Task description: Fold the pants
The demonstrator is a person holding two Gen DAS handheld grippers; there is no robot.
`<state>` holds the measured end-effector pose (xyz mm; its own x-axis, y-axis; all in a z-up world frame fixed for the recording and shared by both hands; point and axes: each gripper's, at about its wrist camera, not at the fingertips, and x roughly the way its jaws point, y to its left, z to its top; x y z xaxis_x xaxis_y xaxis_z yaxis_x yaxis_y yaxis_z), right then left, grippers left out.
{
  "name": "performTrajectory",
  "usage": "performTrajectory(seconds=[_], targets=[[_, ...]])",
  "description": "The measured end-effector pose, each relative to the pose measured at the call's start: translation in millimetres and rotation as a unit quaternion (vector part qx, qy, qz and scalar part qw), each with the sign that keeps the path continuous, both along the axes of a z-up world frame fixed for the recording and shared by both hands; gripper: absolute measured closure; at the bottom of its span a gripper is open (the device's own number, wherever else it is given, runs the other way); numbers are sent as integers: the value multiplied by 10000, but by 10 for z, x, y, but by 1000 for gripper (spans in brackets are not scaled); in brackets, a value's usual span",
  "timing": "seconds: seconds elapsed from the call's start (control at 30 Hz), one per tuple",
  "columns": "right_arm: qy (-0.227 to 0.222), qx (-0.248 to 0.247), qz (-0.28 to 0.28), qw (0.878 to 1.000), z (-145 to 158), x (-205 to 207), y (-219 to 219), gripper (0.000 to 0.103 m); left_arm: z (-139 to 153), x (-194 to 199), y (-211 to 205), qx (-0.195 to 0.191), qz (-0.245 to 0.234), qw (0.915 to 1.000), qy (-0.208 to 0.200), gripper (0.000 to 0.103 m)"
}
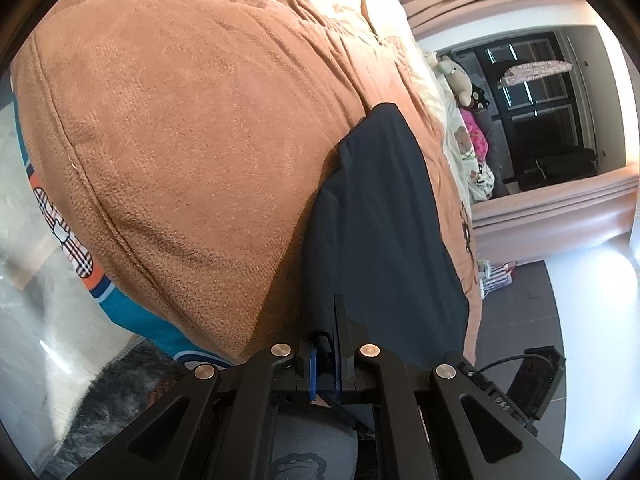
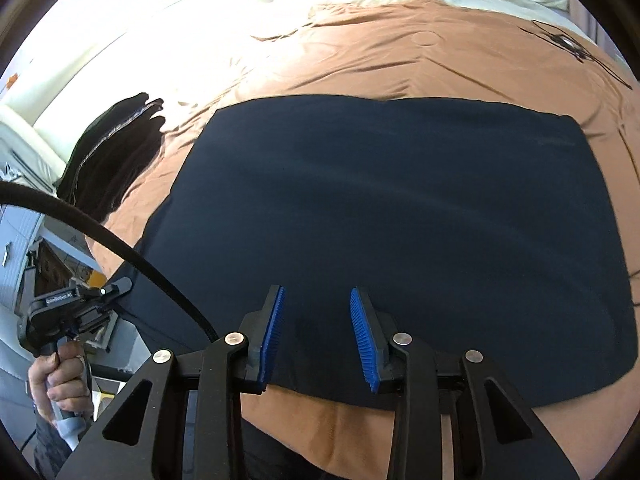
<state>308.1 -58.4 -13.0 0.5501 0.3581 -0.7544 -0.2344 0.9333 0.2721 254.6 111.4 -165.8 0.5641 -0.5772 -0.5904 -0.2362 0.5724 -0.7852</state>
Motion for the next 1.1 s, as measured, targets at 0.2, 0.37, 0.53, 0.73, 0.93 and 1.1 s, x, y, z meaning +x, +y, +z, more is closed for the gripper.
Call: performTrajectory(seconds=[0.2,0.37,0.53,0.73,0.93,1.1], targets=[[309,-335,83,9989,-266,74,139,71,-57,-19,31,-153,23,9999,-4,97],[506,-252,214,9982,-281,36,163,71,-63,-21,39,-139,-11,9999,-11,98],[319,-279,149,9990,-65,186,174,71,-58,-21,41,-166,-12,9999,-38,97],[428,-369,72,9984,-115,621,249,71,-99,-53,54,-249,45,9997,-33,97],[513,-393,-182,9977,-276,924,90,77,-99,-52,54,-260,27,9997,-23,97],[487,-427,-246,9976,-274,1193,141,77,-63,-22,26,-211,-15,9998,31,96]])
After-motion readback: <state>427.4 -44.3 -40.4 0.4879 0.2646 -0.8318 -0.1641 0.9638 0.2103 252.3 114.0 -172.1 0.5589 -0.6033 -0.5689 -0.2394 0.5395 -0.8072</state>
